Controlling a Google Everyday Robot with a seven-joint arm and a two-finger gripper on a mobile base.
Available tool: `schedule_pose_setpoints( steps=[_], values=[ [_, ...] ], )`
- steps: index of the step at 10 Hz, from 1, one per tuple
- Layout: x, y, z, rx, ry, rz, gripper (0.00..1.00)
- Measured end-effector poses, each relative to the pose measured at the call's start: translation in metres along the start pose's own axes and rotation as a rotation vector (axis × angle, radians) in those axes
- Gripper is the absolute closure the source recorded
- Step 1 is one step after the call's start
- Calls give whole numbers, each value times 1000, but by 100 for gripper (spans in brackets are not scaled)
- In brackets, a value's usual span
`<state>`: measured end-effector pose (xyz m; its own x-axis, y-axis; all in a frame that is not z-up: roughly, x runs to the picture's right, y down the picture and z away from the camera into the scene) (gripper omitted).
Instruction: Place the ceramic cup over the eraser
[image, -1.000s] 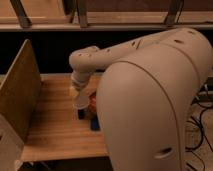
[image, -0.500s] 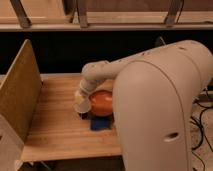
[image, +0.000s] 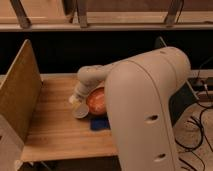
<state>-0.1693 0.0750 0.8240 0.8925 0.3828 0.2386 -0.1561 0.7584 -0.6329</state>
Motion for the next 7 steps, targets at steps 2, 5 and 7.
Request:
schedule_pose_setpoints(
  steps=[2, 5, 7],
  values=[
    [-8, -3, 1, 5, 71, -59, 100],
    [-28, -8, -4, 28, 122, -115, 100],
    [-38, -6, 0, 23, 129, -136, 100]
  ],
)
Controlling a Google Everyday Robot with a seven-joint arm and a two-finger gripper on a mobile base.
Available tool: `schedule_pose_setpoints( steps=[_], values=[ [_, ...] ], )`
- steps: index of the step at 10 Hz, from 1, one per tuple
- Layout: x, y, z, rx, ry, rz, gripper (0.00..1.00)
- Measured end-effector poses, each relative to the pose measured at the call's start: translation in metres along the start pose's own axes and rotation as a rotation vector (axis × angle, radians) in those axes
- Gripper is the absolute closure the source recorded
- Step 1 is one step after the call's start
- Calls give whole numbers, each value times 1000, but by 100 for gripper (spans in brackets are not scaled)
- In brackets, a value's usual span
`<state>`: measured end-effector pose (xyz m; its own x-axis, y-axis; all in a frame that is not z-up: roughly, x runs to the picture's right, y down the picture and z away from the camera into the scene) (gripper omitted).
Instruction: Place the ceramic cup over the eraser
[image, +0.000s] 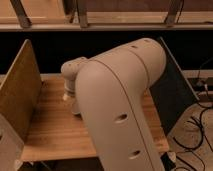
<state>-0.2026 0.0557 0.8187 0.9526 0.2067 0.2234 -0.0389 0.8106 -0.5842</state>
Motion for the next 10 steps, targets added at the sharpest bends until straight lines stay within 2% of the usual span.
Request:
schedule_pose_setpoints(
  steps=[2, 4, 5, 8, 10],
  values=[
    [-4, 2, 6, -13, -18, -4, 100],
    [3, 2, 6, -9, -32, 17, 100],
    [10, 0, 1, 9, -37, 35, 100],
    [36, -5, -30, 95, -75, 72, 100],
    [47, 0, -41, 120, -116, 80, 100]
  ],
)
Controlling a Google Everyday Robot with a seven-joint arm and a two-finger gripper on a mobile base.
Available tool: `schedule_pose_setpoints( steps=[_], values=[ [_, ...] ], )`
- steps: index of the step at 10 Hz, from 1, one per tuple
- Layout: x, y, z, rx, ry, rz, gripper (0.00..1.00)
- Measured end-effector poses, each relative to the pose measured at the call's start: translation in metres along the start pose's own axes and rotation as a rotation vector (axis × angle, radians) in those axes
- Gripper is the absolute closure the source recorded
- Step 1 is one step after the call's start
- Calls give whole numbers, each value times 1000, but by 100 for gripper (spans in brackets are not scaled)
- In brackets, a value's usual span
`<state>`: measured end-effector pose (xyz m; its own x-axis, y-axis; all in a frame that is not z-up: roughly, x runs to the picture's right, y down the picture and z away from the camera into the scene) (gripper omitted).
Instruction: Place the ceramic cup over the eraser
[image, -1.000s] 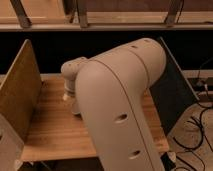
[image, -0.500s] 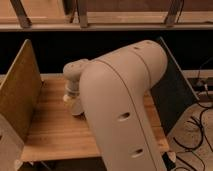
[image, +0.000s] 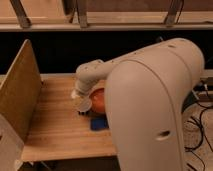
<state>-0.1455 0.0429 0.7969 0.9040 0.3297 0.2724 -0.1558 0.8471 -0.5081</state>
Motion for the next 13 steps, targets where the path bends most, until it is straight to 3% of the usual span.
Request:
schedule_pose_setpoints(
  steps=[2, 5, 12, 13],
  values=[
    [6, 9, -1, -9, -41, 2, 100],
    [7, 23, 4, -41, -54, -16, 96],
    [8, 23, 5, -42, -54, -15, 26],
    [8, 23, 5, -42, -53, -15, 22]
  ],
)
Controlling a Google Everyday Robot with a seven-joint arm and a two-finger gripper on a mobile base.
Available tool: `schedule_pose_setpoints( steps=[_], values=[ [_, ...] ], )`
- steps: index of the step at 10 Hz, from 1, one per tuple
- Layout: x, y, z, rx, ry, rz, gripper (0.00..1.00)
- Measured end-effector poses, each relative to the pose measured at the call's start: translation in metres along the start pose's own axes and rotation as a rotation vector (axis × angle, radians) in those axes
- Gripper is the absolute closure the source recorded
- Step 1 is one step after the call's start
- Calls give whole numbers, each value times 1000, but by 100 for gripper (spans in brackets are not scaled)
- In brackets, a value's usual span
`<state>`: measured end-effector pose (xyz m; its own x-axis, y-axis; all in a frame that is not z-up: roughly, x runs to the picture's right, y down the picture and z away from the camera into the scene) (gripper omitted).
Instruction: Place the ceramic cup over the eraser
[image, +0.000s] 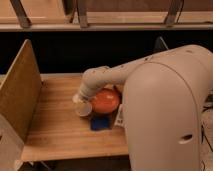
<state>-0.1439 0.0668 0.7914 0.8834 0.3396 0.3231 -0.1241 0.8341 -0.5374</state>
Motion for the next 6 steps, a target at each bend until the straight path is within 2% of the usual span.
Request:
schedule_pose_setpoints(
  steps=[6],
  values=[
    [0, 0, 0, 1, 0, 0, 20]
  ],
)
